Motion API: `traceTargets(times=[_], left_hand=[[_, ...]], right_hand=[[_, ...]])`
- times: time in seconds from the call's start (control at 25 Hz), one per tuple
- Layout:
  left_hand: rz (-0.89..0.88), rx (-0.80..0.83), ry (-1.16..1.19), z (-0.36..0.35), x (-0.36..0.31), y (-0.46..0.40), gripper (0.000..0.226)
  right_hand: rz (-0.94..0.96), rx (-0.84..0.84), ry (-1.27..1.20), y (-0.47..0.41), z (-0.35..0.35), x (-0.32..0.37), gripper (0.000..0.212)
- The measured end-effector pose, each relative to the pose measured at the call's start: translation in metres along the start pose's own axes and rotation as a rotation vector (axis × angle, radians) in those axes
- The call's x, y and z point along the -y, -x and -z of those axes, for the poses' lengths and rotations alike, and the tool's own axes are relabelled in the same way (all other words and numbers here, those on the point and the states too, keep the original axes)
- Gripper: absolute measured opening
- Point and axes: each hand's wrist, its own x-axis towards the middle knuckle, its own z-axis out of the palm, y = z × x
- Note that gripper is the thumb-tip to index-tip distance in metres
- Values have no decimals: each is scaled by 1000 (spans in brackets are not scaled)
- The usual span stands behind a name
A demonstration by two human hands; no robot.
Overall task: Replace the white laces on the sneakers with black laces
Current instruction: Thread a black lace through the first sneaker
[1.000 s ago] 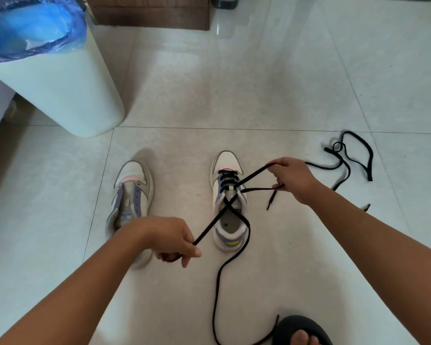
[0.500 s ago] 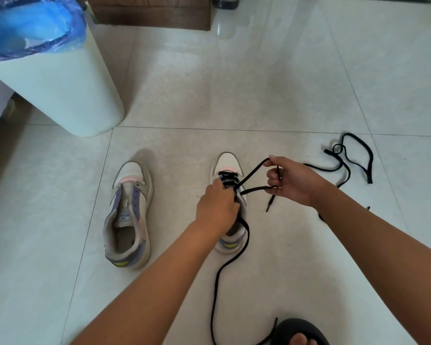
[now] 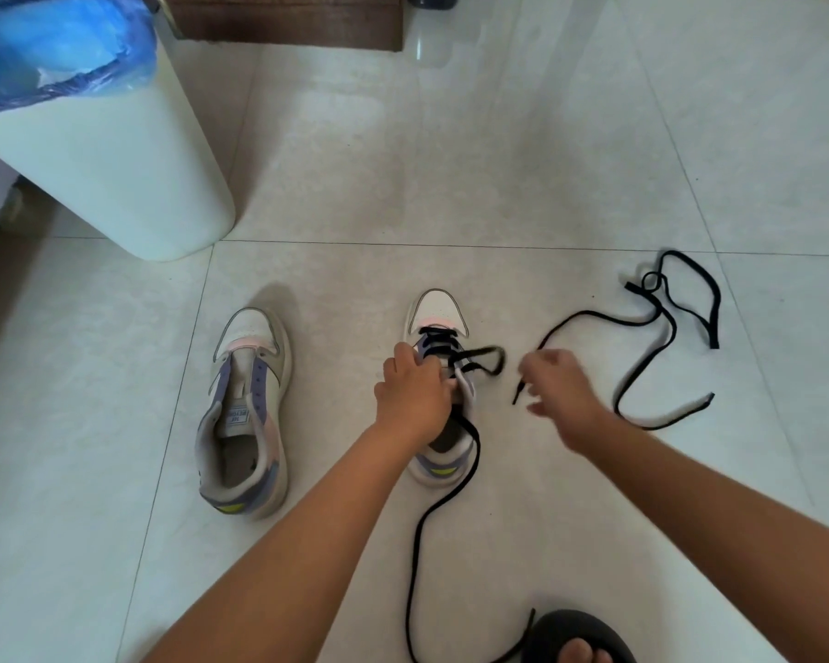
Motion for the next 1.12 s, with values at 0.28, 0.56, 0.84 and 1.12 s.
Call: traceTargets(times=[0.28,0.56,0.84,1.12], left_hand=[[-24,29,225,3,6,2,15],[-336,163,521,31,29,42,14],[-431,862,608,105,45,80,6],[-595,1132,390,138,32,93,7]], right_hand=[[401,93,474,24,-43,-21,30],[350,31,471,24,-47,-23,22],[316,4,489,16,-41,-20,21],[281,13,485,13,-40,-16,13]])
